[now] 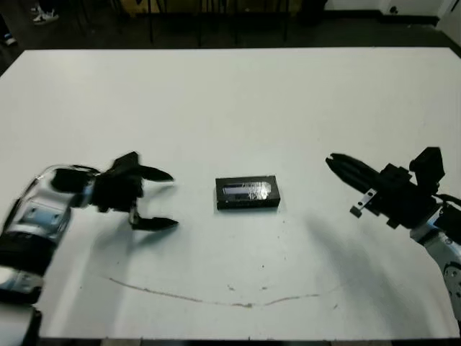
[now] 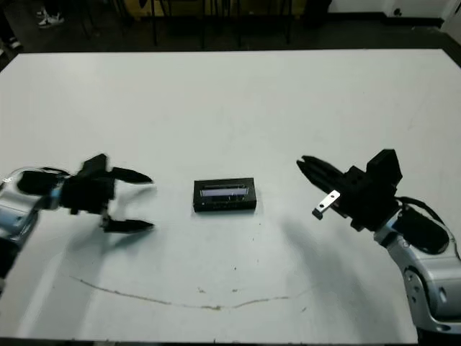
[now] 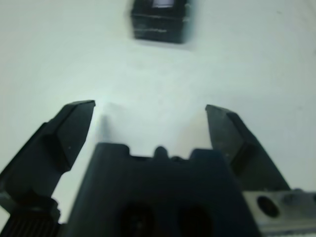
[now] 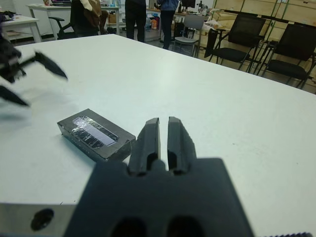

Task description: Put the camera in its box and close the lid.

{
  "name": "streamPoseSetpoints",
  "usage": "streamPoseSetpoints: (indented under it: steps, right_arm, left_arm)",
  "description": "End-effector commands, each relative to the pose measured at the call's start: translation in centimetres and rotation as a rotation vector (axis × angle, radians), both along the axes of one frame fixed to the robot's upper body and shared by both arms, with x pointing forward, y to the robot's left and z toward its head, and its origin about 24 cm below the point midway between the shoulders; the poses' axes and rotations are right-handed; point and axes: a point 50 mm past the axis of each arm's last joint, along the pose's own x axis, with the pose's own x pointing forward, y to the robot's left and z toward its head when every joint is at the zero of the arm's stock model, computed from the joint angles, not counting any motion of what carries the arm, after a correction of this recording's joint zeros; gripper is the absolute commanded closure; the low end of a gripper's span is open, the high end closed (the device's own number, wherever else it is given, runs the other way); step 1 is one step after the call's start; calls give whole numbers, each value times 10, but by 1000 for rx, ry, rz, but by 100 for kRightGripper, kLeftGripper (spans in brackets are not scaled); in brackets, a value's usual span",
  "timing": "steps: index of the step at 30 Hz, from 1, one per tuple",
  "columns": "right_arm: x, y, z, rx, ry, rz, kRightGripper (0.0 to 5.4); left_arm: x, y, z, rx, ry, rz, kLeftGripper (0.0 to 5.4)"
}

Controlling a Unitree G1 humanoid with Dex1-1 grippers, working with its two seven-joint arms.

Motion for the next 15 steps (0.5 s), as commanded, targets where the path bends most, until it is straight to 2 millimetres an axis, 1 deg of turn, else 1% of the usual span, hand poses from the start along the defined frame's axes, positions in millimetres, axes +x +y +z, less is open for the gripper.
streamPoseSetpoints:
  steps: [1, 2, 4, 6, 8, 10, 13, 15]
  right_arm:
    - [-2, -2, -6, -23, 25, -19, 540]
    - [-2, -2, -6, -22, 27, -22, 540]
    - [-1, -3, -7, -18, 29, -29, 540]
    - [-1, -4, -8, -22, 22, -36, 540]
    - [0, -5, -9, -18, 20, -46, 540]
    - [0, -6, -11, -20, 20, -70, 540]
    - [-1, -7, -12, -10, 16, -93, 540]
    - [-1, -7, -13, -1, 2, -111, 540]
  left_arm:
    - [-8, -14, 14, -50, -158, 240, 9]
    - [-10, -22, 17, -100, -212, 337, 19]
    - [-14, -42, 22, -259, -303, 504, 42]
    - [-17, -59, 26, -401, -317, 585, 80]
    - [-20, -77, 30, -494, -300, 604, 117]
    - [-24, -99, 33, -559, -258, 580, 156]
    - [-27, -124, 33, -590, -189, 522, 214]
    - [-26, -145, 26, -587, -117, 485, 251]
